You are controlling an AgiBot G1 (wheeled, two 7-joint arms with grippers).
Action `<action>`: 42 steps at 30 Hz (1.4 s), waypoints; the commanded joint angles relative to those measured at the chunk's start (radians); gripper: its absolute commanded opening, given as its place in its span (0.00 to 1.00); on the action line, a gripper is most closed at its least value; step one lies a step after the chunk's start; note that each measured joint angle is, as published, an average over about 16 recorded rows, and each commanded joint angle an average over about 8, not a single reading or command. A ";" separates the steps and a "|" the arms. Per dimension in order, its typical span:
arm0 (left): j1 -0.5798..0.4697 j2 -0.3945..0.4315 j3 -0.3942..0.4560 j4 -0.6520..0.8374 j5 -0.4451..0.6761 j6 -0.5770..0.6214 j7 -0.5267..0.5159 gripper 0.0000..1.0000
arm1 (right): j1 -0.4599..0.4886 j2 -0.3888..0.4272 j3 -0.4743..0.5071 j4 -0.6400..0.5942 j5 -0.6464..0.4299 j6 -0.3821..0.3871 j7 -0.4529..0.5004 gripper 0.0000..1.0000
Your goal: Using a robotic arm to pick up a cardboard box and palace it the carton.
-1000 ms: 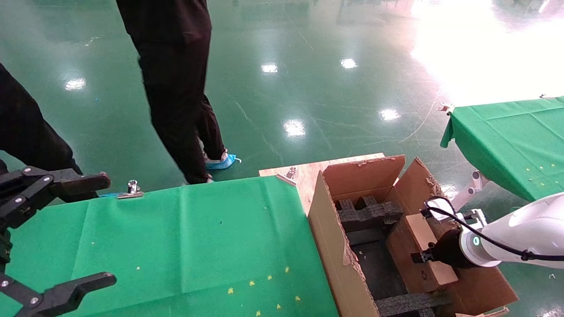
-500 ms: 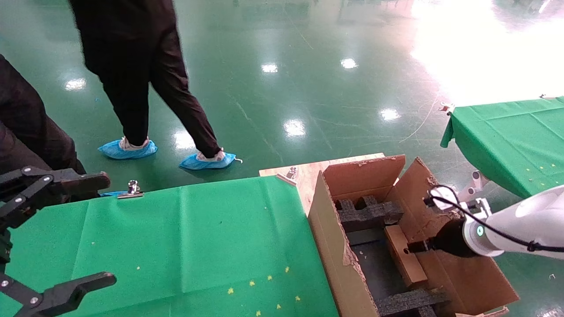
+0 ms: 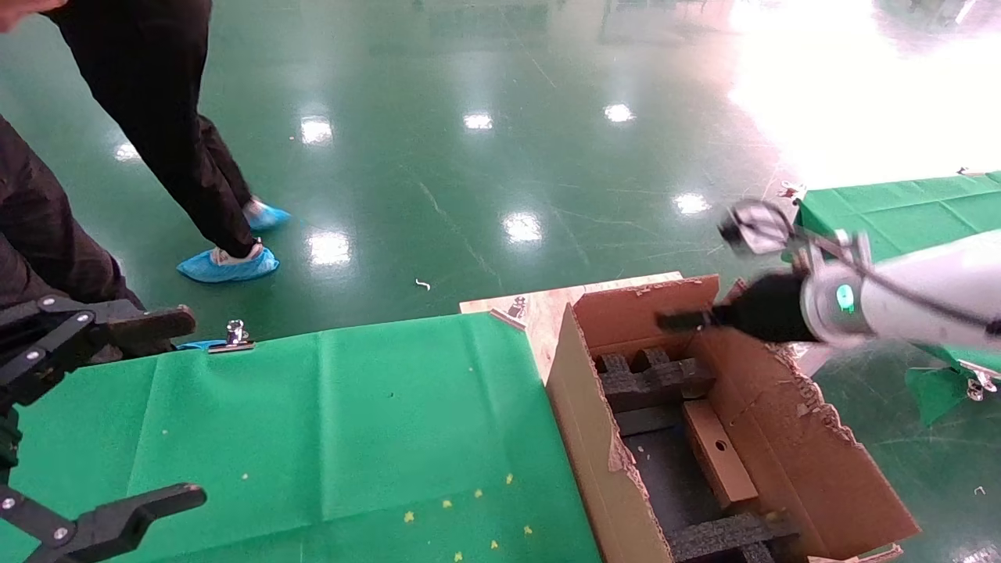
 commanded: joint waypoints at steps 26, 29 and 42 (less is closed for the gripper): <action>0.000 0.000 0.001 0.000 -0.001 -0.001 0.000 1.00 | 0.078 0.054 0.245 0.003 0.605 -0.306 -0.493 1.00; 0.000 0.000 0.001 0.001 -0.001 -0.001 0.001 1.00 | 0.041 0.048 0.297 0.001 0.615 -0.327 -0.533 1.00; 0.000 -0.001 0.002 0.001 -0.001 -0.001 0.001 1.00 | -0.204 0.008 0.628 -0.013 0.665 -0.451 -0.786 1.00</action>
